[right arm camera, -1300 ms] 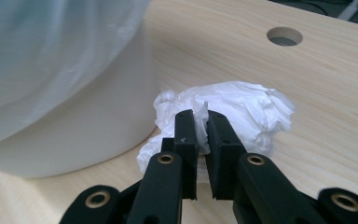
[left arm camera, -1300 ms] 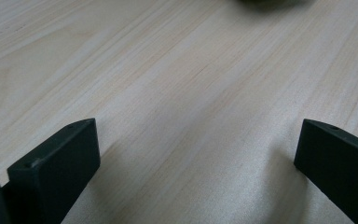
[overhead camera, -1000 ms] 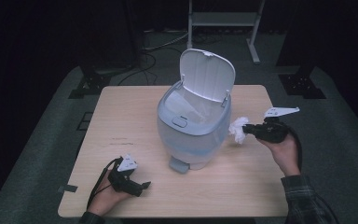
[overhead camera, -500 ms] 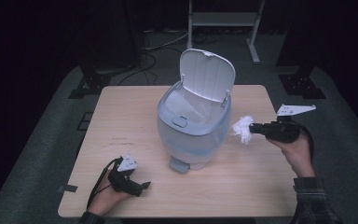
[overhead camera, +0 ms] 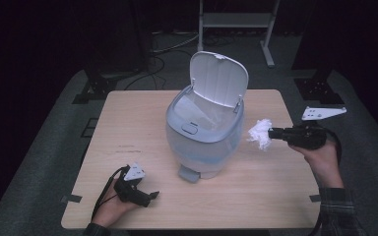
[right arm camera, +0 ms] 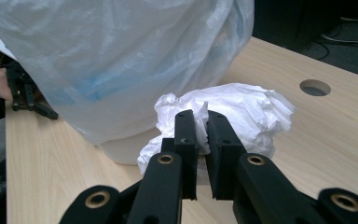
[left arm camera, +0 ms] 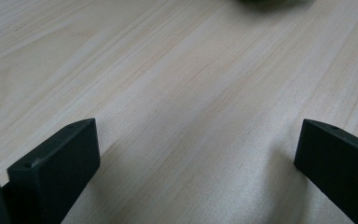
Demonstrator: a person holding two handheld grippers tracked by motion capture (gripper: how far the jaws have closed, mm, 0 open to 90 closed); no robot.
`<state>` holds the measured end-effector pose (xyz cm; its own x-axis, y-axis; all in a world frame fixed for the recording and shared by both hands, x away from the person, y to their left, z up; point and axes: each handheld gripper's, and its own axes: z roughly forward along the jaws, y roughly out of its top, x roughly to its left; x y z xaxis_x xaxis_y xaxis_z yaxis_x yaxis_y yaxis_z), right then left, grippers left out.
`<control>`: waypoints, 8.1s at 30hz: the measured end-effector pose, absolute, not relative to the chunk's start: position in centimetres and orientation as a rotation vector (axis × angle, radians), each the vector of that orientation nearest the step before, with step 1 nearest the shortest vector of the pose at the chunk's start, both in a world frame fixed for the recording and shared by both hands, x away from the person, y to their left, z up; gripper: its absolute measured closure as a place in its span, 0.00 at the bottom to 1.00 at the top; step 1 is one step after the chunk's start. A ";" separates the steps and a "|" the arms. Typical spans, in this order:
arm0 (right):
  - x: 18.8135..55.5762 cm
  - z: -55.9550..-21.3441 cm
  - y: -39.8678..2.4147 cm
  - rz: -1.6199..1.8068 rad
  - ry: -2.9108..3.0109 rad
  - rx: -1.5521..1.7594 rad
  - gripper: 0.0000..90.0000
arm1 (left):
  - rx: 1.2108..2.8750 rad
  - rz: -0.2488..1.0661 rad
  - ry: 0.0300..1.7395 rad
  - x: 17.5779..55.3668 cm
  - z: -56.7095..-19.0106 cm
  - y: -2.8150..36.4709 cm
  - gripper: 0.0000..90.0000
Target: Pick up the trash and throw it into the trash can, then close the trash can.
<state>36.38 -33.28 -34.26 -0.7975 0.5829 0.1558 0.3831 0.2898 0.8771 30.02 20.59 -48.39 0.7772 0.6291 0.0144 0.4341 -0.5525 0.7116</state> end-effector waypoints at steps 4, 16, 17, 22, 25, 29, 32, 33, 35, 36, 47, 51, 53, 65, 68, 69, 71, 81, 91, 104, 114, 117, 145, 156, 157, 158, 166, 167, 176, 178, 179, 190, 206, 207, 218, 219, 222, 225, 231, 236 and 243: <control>36.1 -33.6 -33.3 1.541 2.361 0.882 0.93 | 2.243 0.348 0.786 30.0 -48.4 20.6 0.00; 34.7 -31.4 -33.4 1.608 2.330 0.814 0.93 | 2.242 0.349 0.786 30.0 -48.4 20.6 0.00; 34.7 -31.4 -33.4 1.608 2.330 0.814 0.93 | 2.242 0.349 0.786 30.0 -48.4 20.6 0.00; 34.3 -30.7 -33.5 1.642 2.320 0.796 0.93 | 2.243 0.348 0.786 30.0 -48.4 20.6 0.00; 34.2 -30.4 -33.5 1.658 2.314 0.782 0.93 | 2.242 0.348 0.786 30.0 -48.4 20.6 0.00; 34.1 -29.2 -33.4 1.700 2.302 0.754 0.93 | 2.242 0.349 0.786 30.0 -48.4 20.6 0.00; 34.1 -28.7 -33.3 1.711 2.300 0.726 0.93 | 2.242 0.349 0.786 30.0 -48.4 20.6 0.00; 34.1 -28.5 -33.3 1.716 2.297 0.716 0.93 | 2.242 0.349 0.786 30.0 -48.4 20.6 0.00; 34.1 -27.9 -33.2 1.728 2.294 0.699 0.93 | 2.241 0.349 0.786 30.0 -48.4 20.6 0.00; 34.1 -27.7 -33.2 1.738 2.290 0.691 0.93 | 2.241 0.349 0.786 30.0 -48.4 20.6 0.00; 34.3 -25.0 -32.6 1.847 2.272 0.600 0.93 | 2.243 0.347 0.778 30.0 -48.4 20.6 0.00; 34.5 -24.3 -32.0 1.859 2.274 0.578 0.93 | 2.244 0.347 0.778 30.0 -48.4 20.6 0.00; 34.6 -23.9 -31.8 1.867 2.278 0.562 0.93 | 2.243 0.347 0.779 30.0 -48.4 20.6 0.00; 35.4 -21.9 -29.3 1.882 2.304 0.485 0.93 | 2.243 0.347 0.779 30.0 -48.4 20.6 0.00; 35.6 -21.5 -28.5 1.895 2.304 0.465 0.93 | 2.243 0.348 0.778 30.0 -48.4 20.6 0.00; 35.6 -21.5 -28.5 1.895 2.304 0.465 0.93 | 2.242 0.348 0.779 30.0 -48.4 20.6 0.00; 35.8 -21.3 -28.1 1.896 2.308 0.454 0.93 | 2.243 0.347 0.779 30.0 -48.4 20.6 0.00; 36.8 -20.7 -25.8 1.902 2.331 0.423 0.93 | 2.243 0.347 0.779 30.0 -48.4 20.6 0.00; 38.1 -20.8 -23.3 1.890 2.357 0.402 0.92 | 2.244 0.347 0.778 30.0 -48.4 20.6 0.00; 39.6 -21.3 -20.9 1.864 2.382 0.412 0.92 | 2.242 0.345 0.780 30.0 -48.4 20.6 0.00; 40.0 -21.7 -19.4 1.808 2.408 0.405 0.91 | 2.247 0.343 0.774 29.9 -48.4 20.6 0.00; 40.1 -21.8 -19.2 1.792 2.410 0.402 0.90 | 2.248 0.343 0.773 29.9 -48.4 20.6 0.00; 39.7 -22.1 -19.8 1.769 2.396 0.423 0.79 | 2.247 0.343 0.773 29.8 -48.4 20.6 0.00; 39.1 -22.7 -22.8 1.758 2.360 0.479 0.82 | 2.247 0.343 0.773 29.8 -48.4 20.6 0.00; 39.1 -22.7 -22.8 1.758 2.360 0.479 0.82 | 2.247 0.343 0.773 29.8 -48.4 20.6 0.00; 39.0 -22.8 -23.1 1.755 2.356 0.485 0.84 | 2.246 0.343 0.773 29.8 -48.4 20.6 0.00; 39.1 -23.0 -25.2 1.753 2.332 0.544 1.00 | 2.246 0.344 0.773 29.8 -48.4 20.6 0.00; 39.1 -23.1 -25.4 1.751 2.326 0.551 1.00 | 2.247 0.342 0.773 29.8 -48.4 20.6 0.00; 39.5 -23.0 -26.9 1.740 2.260 0.606 1.00 | 2.246 0.343 0.773 29.8 -48.4 20.6 0.00; 39.5 -23.0 -27.1 1.736 2.255 0.611 1.00 | 2.247 0.343 0.773 29.8 -48.4 20.6 0.00; 39.6 -23.0 -27.2 1.738 2.252 0.618 1.00 | 2.247 0.342 0.773 29.8 -48.4 20.6 0.00; 41.5 -22.9 -27.8 1.752 2.210 0.662 1.00 | 2.246 0.343 0.773 29.8 -48.4 20.6 0.00; 42.8 -22.7 -26.9 1.786 2.218 0.655 1.00 | 2.246 0.344 0.773 29.8 -48.4 20.6 0.00; 42.7 -22.7 -26.8 1.787 2.221 0.649 1.00 | 2.246 0.343 0.773 29.8 -48.4 20.6 0.00; 42.1 -22.3 -26.0 1.800 2.247 0.602 1.00 | 2.246 0.343 0.773 29.8 -48.4 20.6 0.00; 42.0 -22.3 -25.9 1.801 2.249 0.597 1.00 | 2.246 0.343 0.773 29.8 -48.4 20.6 0.00; 41.6 -22.3 -25.6 1.799 2.261 0.572 1.00 | 2.246 0.343 0.773 29.8 -48.4 20.6 0.00; 41.5 -22.4 -25.4 1.807 2.267 0.562 1.00 | 2.246 0.344 0.773 29.8 -48.4 20.6 0.00; 41.1 -22.5 -24.9 1.820 2.295 0.535 1.00 | 2.246 0.343 0.773 29.8 -48.4 20.6 0.00; 40.9 -22.8 -24.3 1.824 2.323 0.509 1.00 | 2.246 0.343 0.773 29.8 -48.4 20.6 0.00; 40.5 -23.0 -23.1 1.817 2.369 0.468 1.00 | 2.246 0.343 0.773 29.8 -48.4 20.6 0.00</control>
<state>40.52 -23.12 -22.96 -0.9450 0.3139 0.0917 0.1700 0.2318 0.9578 29.77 20.63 -48.41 0.7842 0.6204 0.0148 0.4271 -0.5568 0.7124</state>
